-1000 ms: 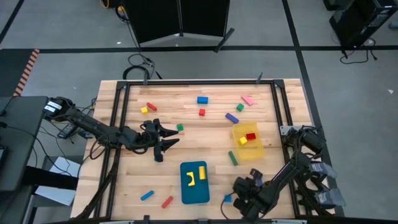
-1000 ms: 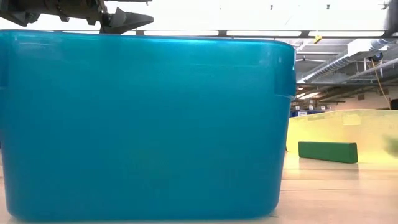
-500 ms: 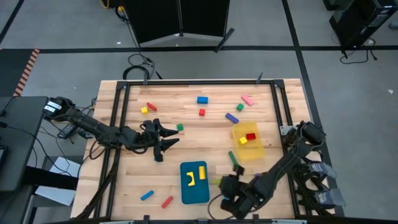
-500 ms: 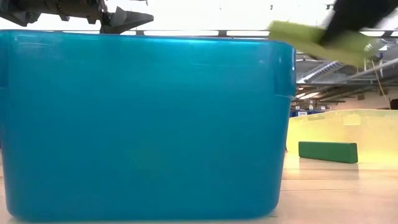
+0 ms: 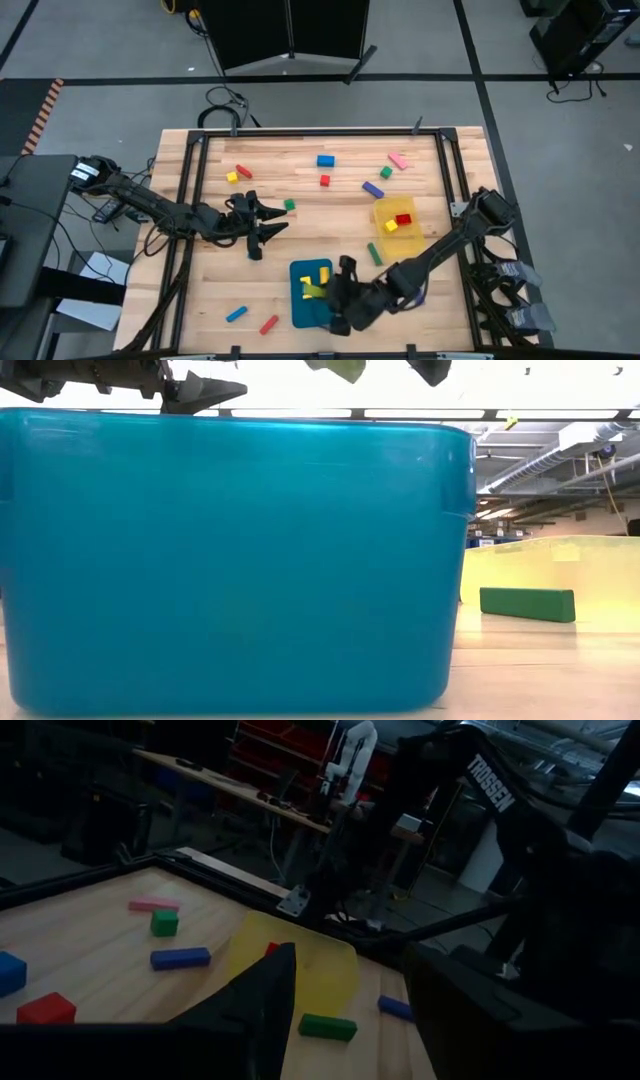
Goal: Sort blocks by size
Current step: Put the large light green block into the blue bin, then put the small blue block into the yellow bin
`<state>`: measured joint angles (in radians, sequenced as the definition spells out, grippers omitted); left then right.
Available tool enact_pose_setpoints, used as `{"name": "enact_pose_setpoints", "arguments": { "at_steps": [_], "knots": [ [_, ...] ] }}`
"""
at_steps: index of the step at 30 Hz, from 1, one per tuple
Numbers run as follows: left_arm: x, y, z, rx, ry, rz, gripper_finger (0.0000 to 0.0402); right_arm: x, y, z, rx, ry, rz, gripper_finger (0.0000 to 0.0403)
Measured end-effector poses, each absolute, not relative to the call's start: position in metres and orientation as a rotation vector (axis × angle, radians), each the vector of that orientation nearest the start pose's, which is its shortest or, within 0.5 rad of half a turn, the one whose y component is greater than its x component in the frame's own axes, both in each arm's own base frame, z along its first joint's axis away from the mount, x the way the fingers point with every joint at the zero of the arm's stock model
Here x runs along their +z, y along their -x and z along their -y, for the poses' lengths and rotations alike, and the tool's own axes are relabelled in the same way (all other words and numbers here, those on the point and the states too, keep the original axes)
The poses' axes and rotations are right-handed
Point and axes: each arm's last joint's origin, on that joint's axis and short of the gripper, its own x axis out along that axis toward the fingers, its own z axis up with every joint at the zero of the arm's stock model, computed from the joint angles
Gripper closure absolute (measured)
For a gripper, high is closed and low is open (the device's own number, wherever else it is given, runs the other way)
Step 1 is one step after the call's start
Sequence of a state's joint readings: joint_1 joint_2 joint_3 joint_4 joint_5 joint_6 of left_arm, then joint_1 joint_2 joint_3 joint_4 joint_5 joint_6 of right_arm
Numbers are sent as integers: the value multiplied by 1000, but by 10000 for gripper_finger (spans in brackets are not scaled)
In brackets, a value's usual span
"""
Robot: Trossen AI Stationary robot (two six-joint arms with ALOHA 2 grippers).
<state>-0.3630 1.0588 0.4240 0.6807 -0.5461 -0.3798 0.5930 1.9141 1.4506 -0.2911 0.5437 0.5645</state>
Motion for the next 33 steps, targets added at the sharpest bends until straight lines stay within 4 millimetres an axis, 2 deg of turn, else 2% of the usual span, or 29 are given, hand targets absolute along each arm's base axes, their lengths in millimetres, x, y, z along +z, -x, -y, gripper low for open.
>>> {"name": "enact_pose_setpoints", "arguments": {
  "at_steps": [8,13,17,22,27,33],
  "knots": [
    [238,-207,63,179,406,45,208,228,-362,-216,-147,-122,-607,139],
    [234,-207,63,186,414,12,208,239,-353,-223,-231,-8,-497,95],
    [235,-205,63,179,412,9,208,250,-328,-223,-308,39,-443,99],
    [233,-196,59,226,463,-55,209,251,-276,-208,-399,-16,-369,133],
    [219,-190,51,384,483,-237,209,240,-227,-179,-480,-115,-293,154],
    [210,-194,43,609,499,-516,208,234,-203,-142,-559,-210,-237,153]
  ]
}}
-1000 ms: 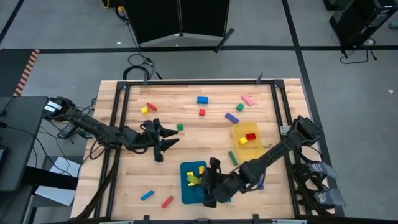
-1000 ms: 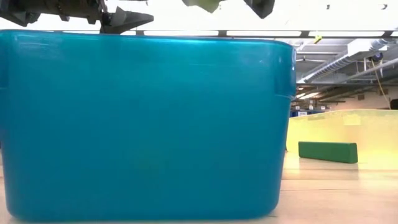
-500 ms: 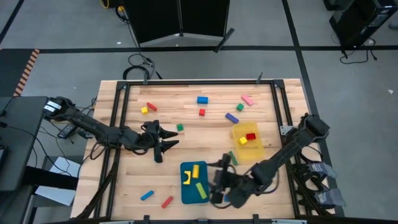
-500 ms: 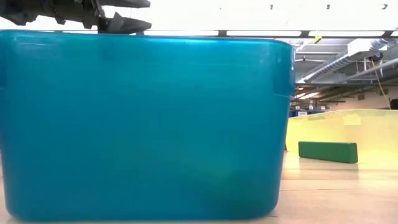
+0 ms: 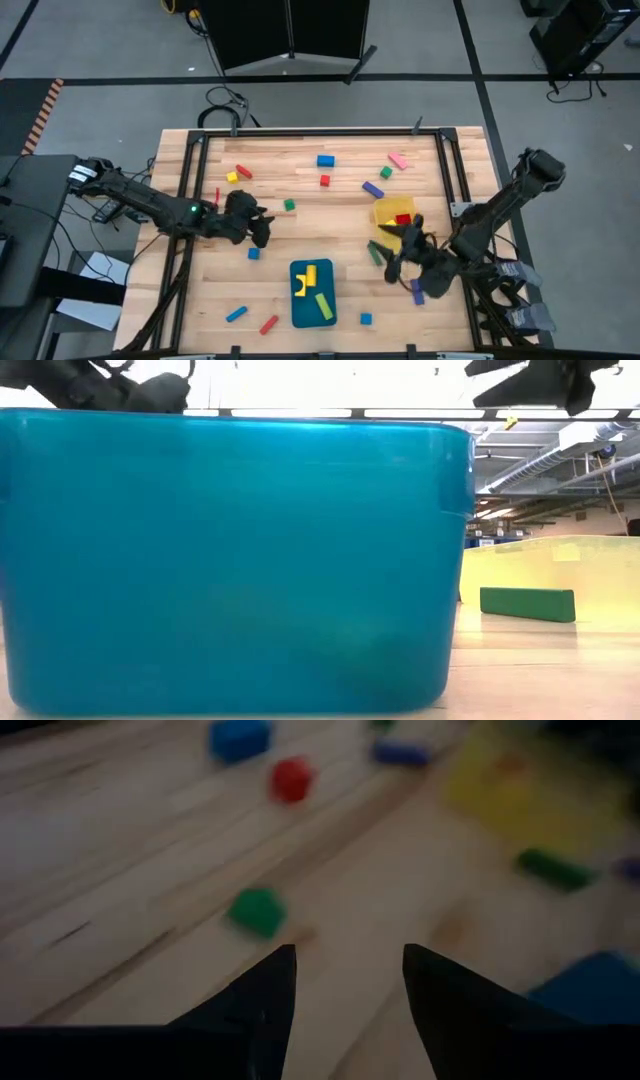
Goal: Sort blocks by size
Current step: Put the small blue block into the yellow bin
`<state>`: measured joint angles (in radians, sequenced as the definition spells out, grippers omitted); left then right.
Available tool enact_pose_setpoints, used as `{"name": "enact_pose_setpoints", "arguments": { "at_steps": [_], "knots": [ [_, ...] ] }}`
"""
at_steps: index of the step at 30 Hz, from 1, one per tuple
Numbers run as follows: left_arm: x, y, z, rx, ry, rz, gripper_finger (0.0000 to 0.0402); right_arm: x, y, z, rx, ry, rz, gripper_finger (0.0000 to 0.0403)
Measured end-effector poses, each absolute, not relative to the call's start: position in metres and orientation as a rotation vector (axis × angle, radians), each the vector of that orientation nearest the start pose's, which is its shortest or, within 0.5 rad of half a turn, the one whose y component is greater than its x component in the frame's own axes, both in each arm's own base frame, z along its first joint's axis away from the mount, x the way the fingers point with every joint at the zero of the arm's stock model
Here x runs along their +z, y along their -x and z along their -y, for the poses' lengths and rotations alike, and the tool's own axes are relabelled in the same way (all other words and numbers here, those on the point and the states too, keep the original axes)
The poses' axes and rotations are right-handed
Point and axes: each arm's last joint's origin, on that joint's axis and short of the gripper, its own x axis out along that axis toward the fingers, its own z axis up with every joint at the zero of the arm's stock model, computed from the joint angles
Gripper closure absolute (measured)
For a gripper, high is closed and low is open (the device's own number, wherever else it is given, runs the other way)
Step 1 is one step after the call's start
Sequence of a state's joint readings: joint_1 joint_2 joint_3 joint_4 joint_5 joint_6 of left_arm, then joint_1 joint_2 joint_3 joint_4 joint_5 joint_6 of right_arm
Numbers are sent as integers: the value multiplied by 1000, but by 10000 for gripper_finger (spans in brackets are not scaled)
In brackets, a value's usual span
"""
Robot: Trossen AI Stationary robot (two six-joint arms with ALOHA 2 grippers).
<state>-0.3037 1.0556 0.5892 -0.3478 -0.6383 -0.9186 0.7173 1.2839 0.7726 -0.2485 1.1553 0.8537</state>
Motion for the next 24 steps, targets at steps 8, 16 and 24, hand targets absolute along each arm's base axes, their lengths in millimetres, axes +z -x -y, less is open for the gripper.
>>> {"name": "enact_pose_setpoints", "arguments": {
  "at_steps": [8,16,24],
  "knots": [
    [208,-205,61,450,500,-817,208,237,-195,-121,-592,-198,-227,146],
    [206,-205,97,243,156,-1084,189,237,-195,-118,-588,-109,-257,146],
    [182,-210,105,239,10,-1251,124,237,-196,-119,-562,-78,-284,146]
  ]
}}
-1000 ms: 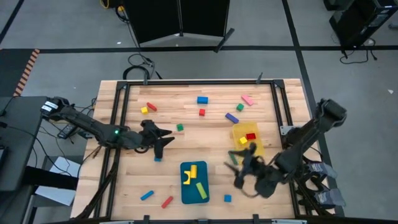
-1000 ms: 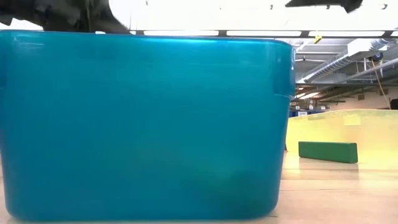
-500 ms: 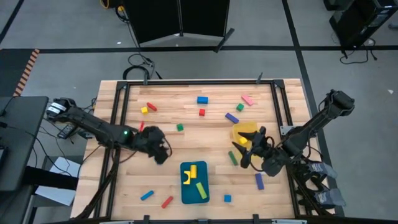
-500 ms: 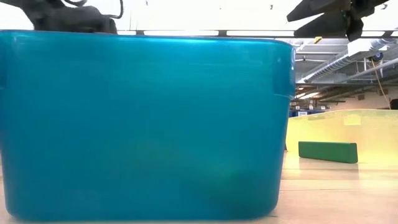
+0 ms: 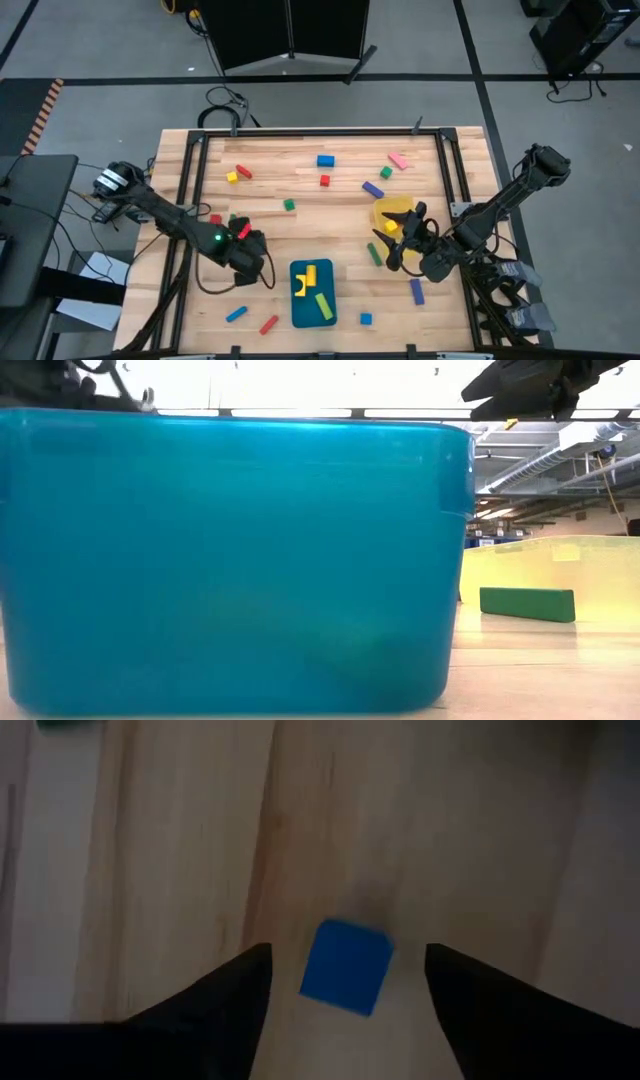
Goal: Sort blocks by size
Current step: Put the small blue block into the yellow bin
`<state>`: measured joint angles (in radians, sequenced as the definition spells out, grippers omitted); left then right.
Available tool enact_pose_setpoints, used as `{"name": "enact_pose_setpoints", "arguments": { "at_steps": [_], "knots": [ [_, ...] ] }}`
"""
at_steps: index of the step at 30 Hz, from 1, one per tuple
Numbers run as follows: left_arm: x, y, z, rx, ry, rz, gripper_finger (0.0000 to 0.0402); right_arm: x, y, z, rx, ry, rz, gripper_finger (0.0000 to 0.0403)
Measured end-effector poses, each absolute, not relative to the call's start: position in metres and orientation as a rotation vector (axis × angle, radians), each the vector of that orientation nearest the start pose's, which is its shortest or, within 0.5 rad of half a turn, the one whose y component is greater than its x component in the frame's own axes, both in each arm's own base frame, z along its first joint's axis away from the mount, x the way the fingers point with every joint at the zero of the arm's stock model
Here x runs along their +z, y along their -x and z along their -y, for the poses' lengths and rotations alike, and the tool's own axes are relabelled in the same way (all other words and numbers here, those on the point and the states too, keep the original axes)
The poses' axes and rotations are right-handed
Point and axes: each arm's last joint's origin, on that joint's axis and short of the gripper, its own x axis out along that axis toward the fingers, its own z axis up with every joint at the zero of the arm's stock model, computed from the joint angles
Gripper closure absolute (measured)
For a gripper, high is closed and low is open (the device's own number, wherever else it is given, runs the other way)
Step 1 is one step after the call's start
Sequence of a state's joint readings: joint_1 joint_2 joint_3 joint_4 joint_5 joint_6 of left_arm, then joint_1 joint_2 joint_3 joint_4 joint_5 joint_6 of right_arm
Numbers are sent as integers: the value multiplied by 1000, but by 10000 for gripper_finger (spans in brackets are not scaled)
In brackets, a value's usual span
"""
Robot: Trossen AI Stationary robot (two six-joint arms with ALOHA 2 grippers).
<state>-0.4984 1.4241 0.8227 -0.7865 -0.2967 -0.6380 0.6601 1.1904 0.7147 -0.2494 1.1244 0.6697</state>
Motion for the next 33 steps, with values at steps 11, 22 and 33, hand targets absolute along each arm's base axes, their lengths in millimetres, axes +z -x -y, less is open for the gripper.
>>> {"name": "enact_pose_setpoints", "arguments": {
  "at_steps": [11,22,33],
  "knots": [
    [152,-221,105,266,-47,-1362,124,236,-196,-119,-559,-58,-290,150],
    [147,-232,99,286,0,-1348,261,247,-187,-112,-569,-50,-268,154],
    [215,-298,81,267,0,-925,261,268,-167,-96,-613,-31,-214,156]
  ]
}}
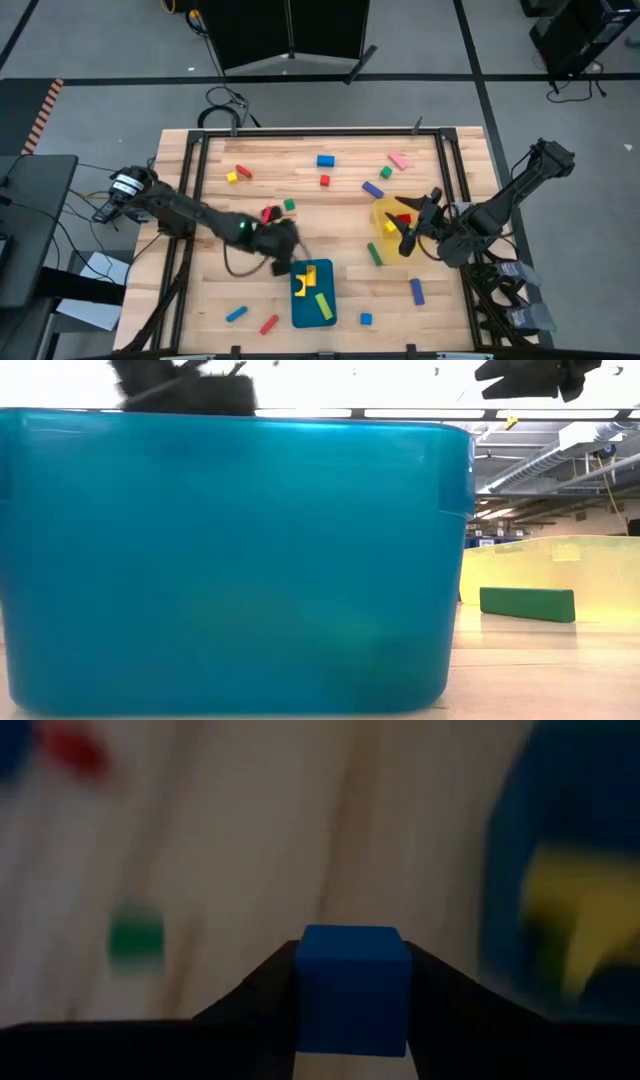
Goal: Sort blocks by size
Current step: Put the small blue block into the yellow bin
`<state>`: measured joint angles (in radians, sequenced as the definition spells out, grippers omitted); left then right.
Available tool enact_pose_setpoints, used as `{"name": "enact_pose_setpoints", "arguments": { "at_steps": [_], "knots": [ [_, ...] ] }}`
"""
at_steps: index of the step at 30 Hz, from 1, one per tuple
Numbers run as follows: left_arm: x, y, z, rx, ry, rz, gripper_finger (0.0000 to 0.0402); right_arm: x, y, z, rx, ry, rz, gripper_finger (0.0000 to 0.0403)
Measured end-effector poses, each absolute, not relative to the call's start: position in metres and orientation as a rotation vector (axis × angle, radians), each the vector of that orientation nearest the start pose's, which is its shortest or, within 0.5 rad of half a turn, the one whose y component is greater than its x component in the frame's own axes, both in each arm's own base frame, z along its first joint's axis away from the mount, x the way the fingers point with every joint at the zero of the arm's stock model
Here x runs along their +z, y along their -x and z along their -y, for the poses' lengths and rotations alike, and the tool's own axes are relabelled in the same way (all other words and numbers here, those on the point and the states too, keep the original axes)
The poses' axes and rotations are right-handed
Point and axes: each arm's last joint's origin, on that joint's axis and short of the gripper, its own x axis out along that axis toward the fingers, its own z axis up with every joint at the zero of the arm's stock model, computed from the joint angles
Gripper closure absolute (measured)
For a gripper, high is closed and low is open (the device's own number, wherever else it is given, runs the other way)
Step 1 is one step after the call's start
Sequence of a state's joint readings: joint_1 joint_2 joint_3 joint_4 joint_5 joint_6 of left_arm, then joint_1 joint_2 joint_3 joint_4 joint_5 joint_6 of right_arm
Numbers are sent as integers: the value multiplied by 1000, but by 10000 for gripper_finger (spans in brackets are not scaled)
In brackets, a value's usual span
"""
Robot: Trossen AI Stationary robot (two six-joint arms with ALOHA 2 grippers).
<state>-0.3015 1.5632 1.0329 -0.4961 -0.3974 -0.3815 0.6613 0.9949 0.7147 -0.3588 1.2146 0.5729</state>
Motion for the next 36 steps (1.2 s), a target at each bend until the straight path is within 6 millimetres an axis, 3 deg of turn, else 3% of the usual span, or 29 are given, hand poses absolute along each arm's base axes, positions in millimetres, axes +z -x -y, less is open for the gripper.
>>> {"name": "enact_pose_setpoints", "arguments": {
  "at_steps": [3,7,14,21,24,29,34,36],
  "knots": [
    [237,-327,70,219,29,-697,261,274,-163,-92,-629,-19,-193,158],
    [250,-361,49,180,69,-482,261,280,-158,-88,-660,-2,-166,158],
    [237,-435,15,109,159,-314,261,291,-151,-84,-699,-4,-110,160],
    [207,-504,-4,65,215,-330,261,295,-148,-83,-705,-14,-91,158],
    [201,-523,-11,70,245,-330,261,295,-147,-84,-700,-15,-89,160],
    [185,-533,-17,74,307,-395,257,295,-148,-85,-697,-15,-89,162],
    [192,-529,-16,44,306,-393,118,295,-147,-86,-688,-20,-89,161],
    [197,-525,-16,44,305,-381,83,295,-147,-87,-676,-21,-90,161]
  ]
}}
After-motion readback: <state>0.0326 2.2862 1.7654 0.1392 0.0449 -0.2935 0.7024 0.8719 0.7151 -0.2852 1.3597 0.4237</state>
